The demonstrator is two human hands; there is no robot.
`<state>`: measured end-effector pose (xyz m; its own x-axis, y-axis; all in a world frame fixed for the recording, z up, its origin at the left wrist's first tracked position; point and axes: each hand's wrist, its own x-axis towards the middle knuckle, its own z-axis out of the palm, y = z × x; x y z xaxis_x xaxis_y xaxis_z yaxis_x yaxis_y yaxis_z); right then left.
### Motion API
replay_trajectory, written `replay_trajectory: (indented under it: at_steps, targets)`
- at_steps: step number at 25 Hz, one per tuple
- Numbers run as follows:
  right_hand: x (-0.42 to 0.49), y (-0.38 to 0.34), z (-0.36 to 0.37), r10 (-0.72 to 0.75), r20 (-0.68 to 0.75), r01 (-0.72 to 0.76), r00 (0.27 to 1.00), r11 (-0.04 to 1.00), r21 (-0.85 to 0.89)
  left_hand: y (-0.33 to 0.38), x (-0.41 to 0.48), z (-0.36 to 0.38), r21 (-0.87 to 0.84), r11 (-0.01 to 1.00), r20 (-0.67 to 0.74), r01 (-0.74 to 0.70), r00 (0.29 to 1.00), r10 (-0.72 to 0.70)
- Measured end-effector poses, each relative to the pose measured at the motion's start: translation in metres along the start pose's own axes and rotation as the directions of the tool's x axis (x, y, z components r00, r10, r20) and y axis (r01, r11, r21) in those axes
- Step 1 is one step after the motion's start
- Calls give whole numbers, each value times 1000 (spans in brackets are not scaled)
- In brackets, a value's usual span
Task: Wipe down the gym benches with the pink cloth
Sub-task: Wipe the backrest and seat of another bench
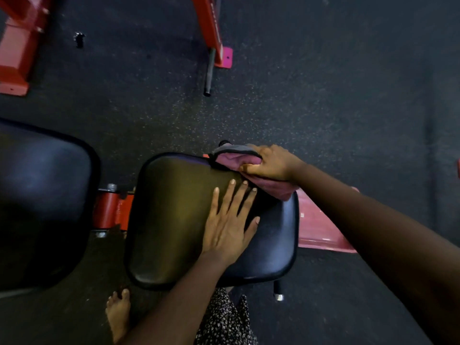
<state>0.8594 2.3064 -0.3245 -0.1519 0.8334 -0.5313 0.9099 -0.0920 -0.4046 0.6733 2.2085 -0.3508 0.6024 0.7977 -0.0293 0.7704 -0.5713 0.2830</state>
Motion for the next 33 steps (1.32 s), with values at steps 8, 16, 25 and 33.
replay_trajectory:
  at_steps: [8, 16, 25, 33]
  targets:
    - [-88, 50, 33, 308, -209, -202, 928, 889, 411, 0, -2, 1, 83, 997, 88, -6, 996, -2]
    - [-197, 1, 84, 713, -114, -332, 692, 455, 826, 19, 9, -55, -28, 994, 486, 107, 870, -80]
    - [-354, -108, 112, 735, -91, -445, 672, 499, 744, -3, -133, -148, -389, 849, 613, 358, 788, -51]
    - [-485, -181, 164, 721, -113, -469, 683, 552, 690, 14, -206, -187, -478, 861, 606, 171, 774, 183]
